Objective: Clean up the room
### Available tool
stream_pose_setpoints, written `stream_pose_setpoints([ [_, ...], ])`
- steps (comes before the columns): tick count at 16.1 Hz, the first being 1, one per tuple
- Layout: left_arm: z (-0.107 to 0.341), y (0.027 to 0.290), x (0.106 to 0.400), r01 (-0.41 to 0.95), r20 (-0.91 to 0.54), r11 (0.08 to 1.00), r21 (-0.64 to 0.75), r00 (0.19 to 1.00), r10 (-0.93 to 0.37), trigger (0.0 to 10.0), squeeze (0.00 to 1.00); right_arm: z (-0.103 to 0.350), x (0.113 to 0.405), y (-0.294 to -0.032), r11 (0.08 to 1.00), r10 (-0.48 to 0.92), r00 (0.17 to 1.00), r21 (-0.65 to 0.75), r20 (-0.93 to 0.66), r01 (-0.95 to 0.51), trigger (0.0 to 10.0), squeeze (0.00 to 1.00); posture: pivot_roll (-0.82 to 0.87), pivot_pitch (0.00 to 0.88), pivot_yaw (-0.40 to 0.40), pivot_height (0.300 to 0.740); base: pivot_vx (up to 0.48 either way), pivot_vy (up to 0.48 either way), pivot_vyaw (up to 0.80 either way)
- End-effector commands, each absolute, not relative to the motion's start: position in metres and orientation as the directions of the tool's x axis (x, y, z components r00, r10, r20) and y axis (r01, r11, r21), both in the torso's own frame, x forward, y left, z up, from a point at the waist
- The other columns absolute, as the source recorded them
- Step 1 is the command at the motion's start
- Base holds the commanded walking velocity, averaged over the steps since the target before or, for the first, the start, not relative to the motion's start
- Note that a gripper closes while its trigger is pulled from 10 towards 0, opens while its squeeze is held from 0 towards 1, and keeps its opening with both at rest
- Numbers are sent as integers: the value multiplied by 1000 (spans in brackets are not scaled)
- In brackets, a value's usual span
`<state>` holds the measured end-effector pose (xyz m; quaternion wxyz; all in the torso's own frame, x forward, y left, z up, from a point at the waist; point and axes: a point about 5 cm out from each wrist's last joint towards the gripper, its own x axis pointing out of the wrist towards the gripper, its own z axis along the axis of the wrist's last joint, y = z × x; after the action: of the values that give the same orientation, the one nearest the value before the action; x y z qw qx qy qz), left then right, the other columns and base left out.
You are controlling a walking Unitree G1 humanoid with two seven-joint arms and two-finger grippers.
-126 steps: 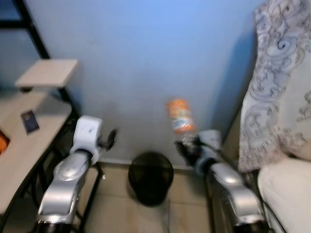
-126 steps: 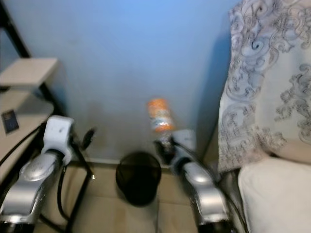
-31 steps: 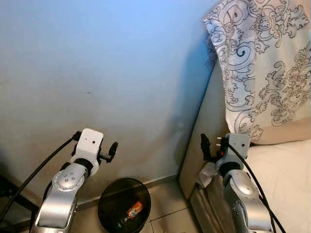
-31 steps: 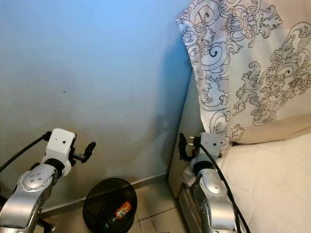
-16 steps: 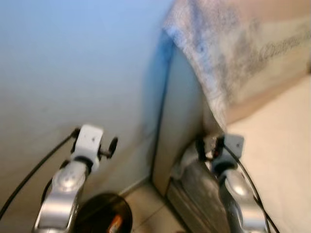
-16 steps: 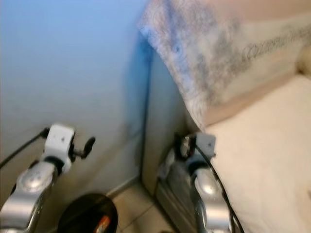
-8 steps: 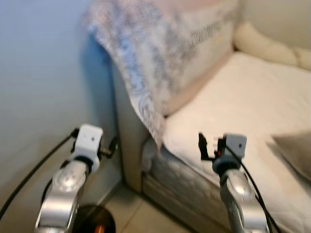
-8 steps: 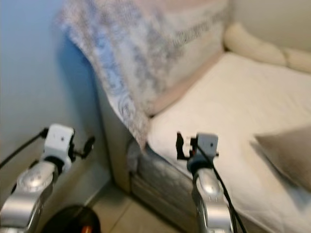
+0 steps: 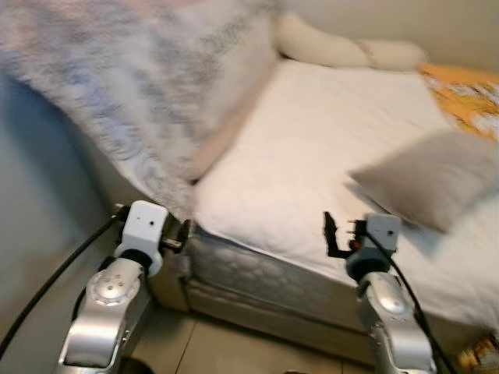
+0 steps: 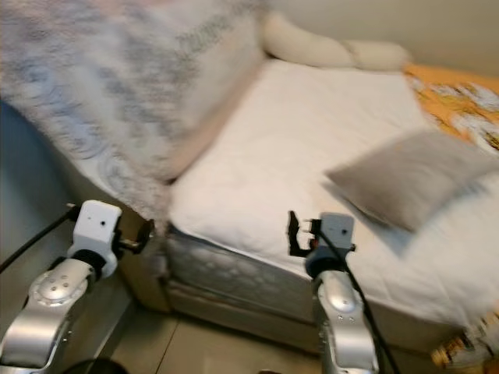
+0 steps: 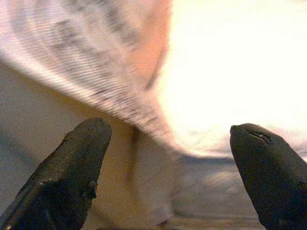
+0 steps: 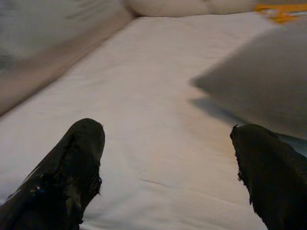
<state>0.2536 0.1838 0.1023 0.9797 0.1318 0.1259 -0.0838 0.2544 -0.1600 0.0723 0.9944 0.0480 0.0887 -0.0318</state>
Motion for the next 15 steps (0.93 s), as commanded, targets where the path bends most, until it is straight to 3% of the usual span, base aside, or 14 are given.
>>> stream_pose_setpoints([
  [1, 101, 186, 254, 196, -271, 948, 250, 954, -125, 10000, 0, 79, 257, -159, 993, -54, 987, 92, -148, 68, 10000, 1000, -5, 0, -3, 740, 0, 0, 0],
  [8, 98, 188, 256, 195, -272, 948, 252, 954, -124, 10000, 0, 80, 257, -160, 994, -65, 989, 76, -136, 76, 10000, 1000, -5, 0, -4, 740, 0, -258, 0],
  [9, 98, 188, 256, 194, -273, 948, 252, 954, -123, 10000, 0, 80, 257, -160, 994, -67, 988, 74, -136, 77, 10000, 933, -5, 0, -4, 740, 0, -259, 0],
  [10, 98, 188, 256, 194, -273, 948, 252, 954, -123, 10000, 0, 80, 257, -160, 994, -67, 988, 74, -136, 78, 10000, 933, -5, 0, -4, 740, 0, -259, 0],
  [11, 97, 189, 256, 182, -275, 959, 217, 954, -119, 10000, 0, 80, 258, -160, 994, -68, 988, 73, -138, 78, 10000, 251, -5, 0, -4, 740, 0, 0, 0],
  [12, 97, 189, 257, 178, -270, 961, 209, 956, -118, 10000, 0, 80, 258, -160, 994, -69, 988, 70, -139, 79, 10000, 0, -5, 0, -4, 740, 0, 0, 0],
  [15, 99, 189, 258, 178, -250, 959, 219, 961, -121, 10000, 0, 78, 259, -162, 993, -88, 984, 67, -157, 99, 10000, 0, -4, 0, -5, 740, 0, 0, -419],
])
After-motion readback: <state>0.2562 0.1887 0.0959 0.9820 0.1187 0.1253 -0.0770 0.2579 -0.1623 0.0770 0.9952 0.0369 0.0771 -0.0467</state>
